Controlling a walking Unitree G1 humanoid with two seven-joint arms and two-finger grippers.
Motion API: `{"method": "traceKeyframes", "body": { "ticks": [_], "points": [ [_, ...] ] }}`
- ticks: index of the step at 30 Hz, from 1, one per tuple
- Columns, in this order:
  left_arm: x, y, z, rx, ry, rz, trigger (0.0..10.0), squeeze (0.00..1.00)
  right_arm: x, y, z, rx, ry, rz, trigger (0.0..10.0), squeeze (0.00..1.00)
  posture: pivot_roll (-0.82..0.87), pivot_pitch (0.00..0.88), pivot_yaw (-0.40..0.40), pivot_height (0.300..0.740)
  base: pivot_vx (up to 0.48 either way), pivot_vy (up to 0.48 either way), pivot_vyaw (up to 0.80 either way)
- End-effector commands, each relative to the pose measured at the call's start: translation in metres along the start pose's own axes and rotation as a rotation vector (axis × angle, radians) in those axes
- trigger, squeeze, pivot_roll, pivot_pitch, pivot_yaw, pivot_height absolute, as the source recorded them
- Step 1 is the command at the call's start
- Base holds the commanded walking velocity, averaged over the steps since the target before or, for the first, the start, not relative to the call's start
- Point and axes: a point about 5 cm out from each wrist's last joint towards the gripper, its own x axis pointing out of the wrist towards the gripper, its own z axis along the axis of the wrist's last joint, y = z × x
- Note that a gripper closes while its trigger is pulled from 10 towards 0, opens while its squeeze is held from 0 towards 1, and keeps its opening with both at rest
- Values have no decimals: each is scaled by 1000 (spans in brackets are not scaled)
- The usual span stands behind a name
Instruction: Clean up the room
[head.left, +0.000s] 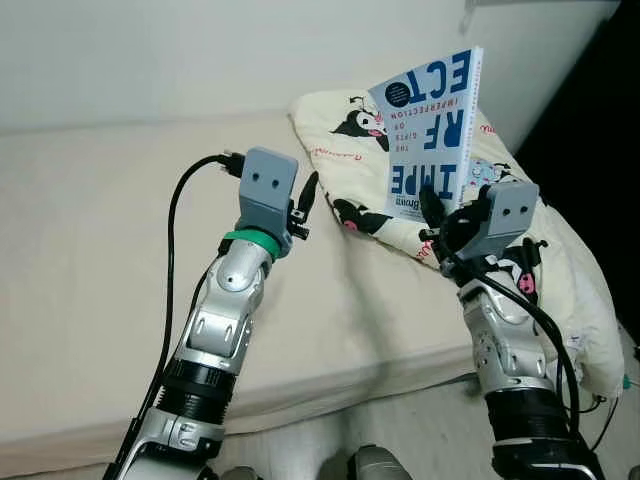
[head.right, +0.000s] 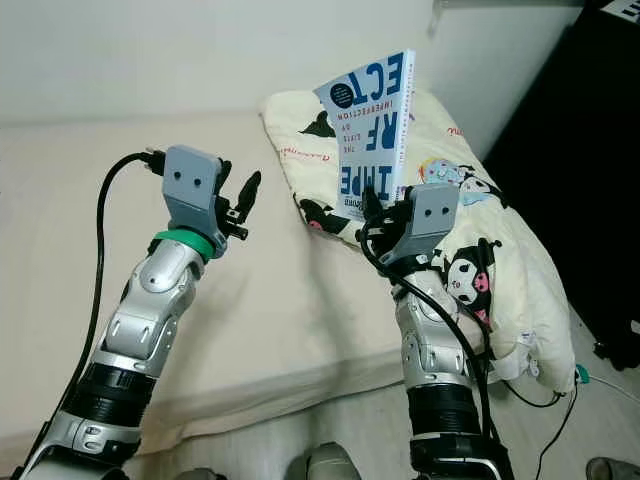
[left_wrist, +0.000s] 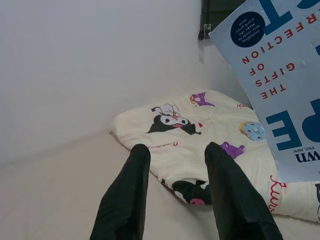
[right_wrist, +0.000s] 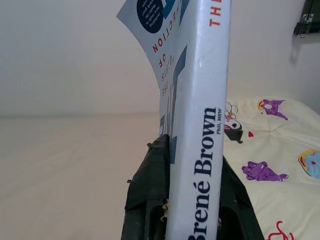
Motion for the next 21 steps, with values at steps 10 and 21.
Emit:
{"method": "traceKeyframes", "body": {
  "ticks": [10,21],
  "points": [
    [-3,3,-4,6,21,18,10000,0,2,4,1,-72,2,36,10000,0,-74,1,-9,725,0,131,213],
    [-2,4,-4,7,19,30,10000,0,2,1,3,-38,-20,22,10000,0,-74,2,-8,725,0,416,344]
  ]
}}
